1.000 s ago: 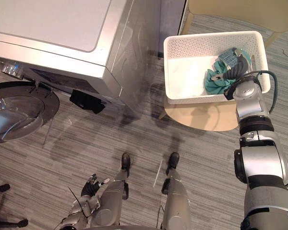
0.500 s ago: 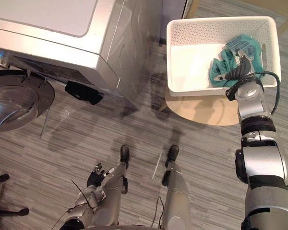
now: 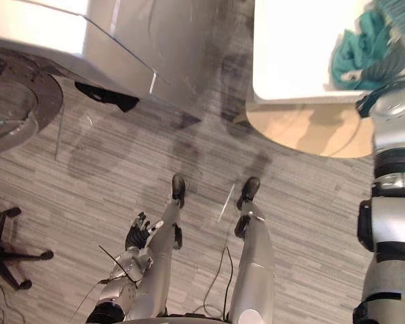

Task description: Pick up the laundry basket with both hands and put the clothes into the washing machine.

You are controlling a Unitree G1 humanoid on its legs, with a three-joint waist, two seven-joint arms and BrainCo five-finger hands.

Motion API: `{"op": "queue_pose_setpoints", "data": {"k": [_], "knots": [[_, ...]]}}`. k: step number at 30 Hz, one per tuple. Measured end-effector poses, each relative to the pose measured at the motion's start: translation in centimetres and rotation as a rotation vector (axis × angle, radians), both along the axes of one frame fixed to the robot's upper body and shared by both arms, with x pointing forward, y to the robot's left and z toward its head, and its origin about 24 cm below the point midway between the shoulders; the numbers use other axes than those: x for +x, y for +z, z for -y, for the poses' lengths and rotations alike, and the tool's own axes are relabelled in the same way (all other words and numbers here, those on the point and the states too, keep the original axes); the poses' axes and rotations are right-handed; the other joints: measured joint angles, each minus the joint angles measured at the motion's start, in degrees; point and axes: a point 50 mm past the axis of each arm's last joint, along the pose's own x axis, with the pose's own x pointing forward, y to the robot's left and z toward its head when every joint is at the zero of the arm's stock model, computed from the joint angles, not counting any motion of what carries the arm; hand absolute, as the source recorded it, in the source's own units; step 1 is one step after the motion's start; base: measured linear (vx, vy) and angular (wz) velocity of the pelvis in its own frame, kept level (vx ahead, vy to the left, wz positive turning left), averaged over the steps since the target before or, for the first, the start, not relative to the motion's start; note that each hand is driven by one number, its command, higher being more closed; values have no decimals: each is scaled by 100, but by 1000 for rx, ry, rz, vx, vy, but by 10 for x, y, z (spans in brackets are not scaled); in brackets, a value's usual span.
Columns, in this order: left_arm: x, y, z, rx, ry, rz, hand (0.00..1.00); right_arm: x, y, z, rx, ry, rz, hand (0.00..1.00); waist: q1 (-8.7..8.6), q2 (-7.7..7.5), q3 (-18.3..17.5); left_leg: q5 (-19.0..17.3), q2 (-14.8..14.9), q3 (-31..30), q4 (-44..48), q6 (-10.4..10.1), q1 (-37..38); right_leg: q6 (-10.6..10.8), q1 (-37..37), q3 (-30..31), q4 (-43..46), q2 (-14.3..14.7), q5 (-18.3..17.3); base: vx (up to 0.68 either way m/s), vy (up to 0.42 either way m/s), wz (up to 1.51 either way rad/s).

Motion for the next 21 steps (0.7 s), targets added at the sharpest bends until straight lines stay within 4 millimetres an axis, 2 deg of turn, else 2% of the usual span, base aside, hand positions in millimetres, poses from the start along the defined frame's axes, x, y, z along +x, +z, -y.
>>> {"op": "queue_pose_setpoints", "data": {"k": [2, 5, 9, 10, 18, 21], "knots": [[6, 10, 3, -24, 7, 51, 0, -9, 16, 7, -5, -30, 65, 0, 35, 1, 80, -193, -1, -176, 561, -11, -454, -34, -223, -48, 251, -45, -162, -92, -64, 28], [12, 25, 2, -33, 24, 120, 0, -21, 24, 21, -33, -89, 78, 0, 197, -1, 88, -506, 30, -383, 1400, -20, -1130, -44, -621, -111, 746, -88, -462, -80, -56, 21], [14, 32, -5, -44, 65, 147, 0, -25, 32, 23, -28, -93, 103, 0, 276, -7, 85, -535, 111, -419, 1724, -28, -1484, -58, -853, -173, 899, -54, -484, -37, -26, -2], [14, 32, -9, -51, 79, 149, 0, -24, 34, 21, -34, -90, 104, 100, 279, -8, 85, -535, 132, -447, 1775, -29, -1539, -59, -890, -195, 907, -45, -482, -19, -29, -12], [12, 28, -17, -71, 129, 124, 0, -14, 17, 20, -1, -64, 5, 100, 393, -55, -2, -525, 212, -523, 1812, -22, -1564, -45, -860, -393, 948, -45, -445, 9, -31, -4], [9, 21, -19, -72, 139, 92, 0, -4, -3, 15, 25, -39, -74, 100, 406, -72, -150, -516, 260, -547, 1845, -37, -1495, -90, -733, -493, 947, -22, -440, 29, -39, 2]]}}
